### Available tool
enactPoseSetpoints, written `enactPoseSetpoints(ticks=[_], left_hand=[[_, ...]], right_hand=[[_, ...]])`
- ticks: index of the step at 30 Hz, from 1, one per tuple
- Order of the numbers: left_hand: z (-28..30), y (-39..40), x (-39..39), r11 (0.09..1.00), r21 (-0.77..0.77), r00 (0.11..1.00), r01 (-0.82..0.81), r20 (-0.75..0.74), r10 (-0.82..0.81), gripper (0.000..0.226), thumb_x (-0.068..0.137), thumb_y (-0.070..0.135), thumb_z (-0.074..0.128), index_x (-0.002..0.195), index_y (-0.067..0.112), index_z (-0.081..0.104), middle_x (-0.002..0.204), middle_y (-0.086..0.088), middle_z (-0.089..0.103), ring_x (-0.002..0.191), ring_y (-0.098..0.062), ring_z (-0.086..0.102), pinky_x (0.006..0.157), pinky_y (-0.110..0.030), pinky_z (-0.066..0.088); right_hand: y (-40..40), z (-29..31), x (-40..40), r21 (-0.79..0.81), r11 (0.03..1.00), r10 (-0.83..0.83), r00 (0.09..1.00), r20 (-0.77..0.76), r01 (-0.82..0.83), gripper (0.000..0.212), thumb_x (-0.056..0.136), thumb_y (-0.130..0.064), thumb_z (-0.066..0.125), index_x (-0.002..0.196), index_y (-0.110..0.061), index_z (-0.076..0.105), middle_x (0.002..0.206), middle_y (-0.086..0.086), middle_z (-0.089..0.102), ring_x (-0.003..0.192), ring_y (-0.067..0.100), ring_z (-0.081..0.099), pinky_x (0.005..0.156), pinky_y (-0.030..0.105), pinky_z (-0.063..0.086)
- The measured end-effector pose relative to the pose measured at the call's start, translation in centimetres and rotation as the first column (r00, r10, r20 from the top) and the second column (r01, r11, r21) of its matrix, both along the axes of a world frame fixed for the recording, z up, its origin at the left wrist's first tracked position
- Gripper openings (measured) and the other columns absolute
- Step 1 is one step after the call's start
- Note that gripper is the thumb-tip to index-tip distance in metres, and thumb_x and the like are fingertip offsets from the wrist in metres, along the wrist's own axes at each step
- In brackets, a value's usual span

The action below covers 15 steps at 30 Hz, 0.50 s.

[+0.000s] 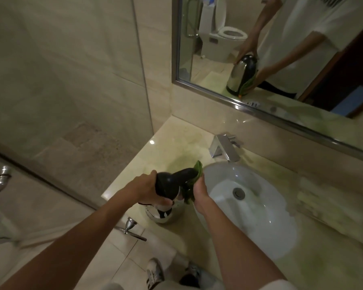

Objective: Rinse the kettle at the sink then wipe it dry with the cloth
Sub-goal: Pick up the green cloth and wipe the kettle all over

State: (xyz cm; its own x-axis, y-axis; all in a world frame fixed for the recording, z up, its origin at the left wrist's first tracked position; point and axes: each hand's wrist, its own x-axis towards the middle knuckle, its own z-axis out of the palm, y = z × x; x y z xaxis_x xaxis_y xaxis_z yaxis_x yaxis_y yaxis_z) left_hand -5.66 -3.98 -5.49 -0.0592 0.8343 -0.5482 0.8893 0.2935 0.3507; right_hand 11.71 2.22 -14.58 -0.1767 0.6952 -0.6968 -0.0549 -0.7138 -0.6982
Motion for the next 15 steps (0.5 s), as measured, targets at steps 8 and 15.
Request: enactPoseSetpoints(ticks=[8,15], left_hand=[[0.6,0.1,0.2,0.999,-0.032,0.998,0.006,-0.069,-0.008,0.104,0.045,0.075,0.073,0.127,0.021,0.038,0.113,-0.003,0.06,0.094,-0.023,0.059,0.078,-0.036,0.054],[0.6,-0.6,0.2,0.997,0.057,0.998,-0.055,0.041,0.053,0.124,0.059,0.064,0.075,0.15,0.02,0.002,0.145,-0.013,0.043,0.127,-0.032,0.047,0.1,-0.044,0.045]], right_hand=[[0.9,4.7,0.1,0.52,0.728,0.173,0.853,0.492,-0.447,0.036,0.103,-0.035,0.04,0.108,-0.009,0.064,0.106,0.011,0.063,0.098,0.022,0.06,0.079,0.032,0.05],[0.3,8.0,0.9,0.594,0.731,0.143,0.927,0.347,-0.335,0.028,0.1,-0.028,0.053,0.097,-0.005,0.07,0.082,0.003,0.066,0.075,0.01,0.06,0.07,0.026,0.05]])
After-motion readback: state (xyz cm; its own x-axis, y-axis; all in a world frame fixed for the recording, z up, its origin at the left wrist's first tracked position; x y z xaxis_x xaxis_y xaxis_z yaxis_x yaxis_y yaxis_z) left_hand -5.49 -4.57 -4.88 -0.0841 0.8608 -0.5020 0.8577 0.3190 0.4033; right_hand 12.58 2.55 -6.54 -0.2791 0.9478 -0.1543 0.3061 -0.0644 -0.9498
